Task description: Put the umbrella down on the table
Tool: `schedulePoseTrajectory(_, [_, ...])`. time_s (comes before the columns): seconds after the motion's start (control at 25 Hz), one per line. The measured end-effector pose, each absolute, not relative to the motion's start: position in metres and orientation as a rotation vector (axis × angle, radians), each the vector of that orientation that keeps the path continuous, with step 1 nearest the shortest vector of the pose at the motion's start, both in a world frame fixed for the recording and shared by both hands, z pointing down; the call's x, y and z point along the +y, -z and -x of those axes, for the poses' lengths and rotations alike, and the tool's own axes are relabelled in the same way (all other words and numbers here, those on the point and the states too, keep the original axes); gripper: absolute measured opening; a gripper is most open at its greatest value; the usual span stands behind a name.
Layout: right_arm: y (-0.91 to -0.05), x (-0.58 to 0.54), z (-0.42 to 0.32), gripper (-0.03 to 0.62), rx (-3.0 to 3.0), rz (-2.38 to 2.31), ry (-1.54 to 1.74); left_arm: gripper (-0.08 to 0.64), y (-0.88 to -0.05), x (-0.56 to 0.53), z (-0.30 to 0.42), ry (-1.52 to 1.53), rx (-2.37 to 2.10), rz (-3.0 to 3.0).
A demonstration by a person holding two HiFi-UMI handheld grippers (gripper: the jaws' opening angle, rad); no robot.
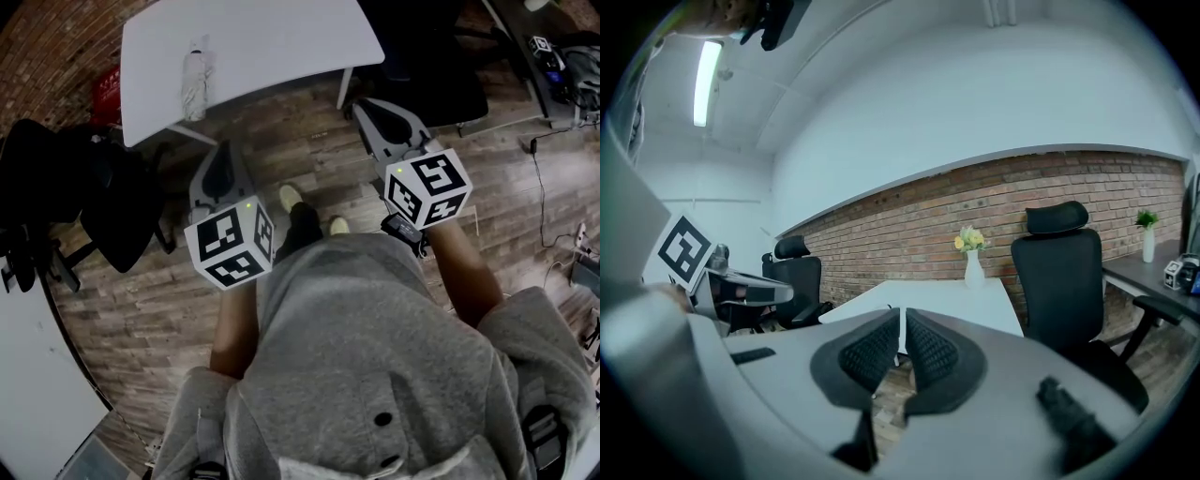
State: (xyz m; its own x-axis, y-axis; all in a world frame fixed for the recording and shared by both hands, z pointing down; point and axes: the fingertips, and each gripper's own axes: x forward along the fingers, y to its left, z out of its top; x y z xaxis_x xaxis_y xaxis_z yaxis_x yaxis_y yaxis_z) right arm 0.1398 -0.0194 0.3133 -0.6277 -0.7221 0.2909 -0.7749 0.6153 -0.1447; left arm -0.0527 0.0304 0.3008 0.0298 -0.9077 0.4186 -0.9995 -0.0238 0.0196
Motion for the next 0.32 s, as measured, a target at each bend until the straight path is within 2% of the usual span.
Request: schedulePoseTrajectory(0.32, [-0.319, 0.023, -0.161, 0.034, -2.639, -1.198, -0.386, 0.018, -0.305, 0.072, 0.032, -0.404, -1.969, -1.970])
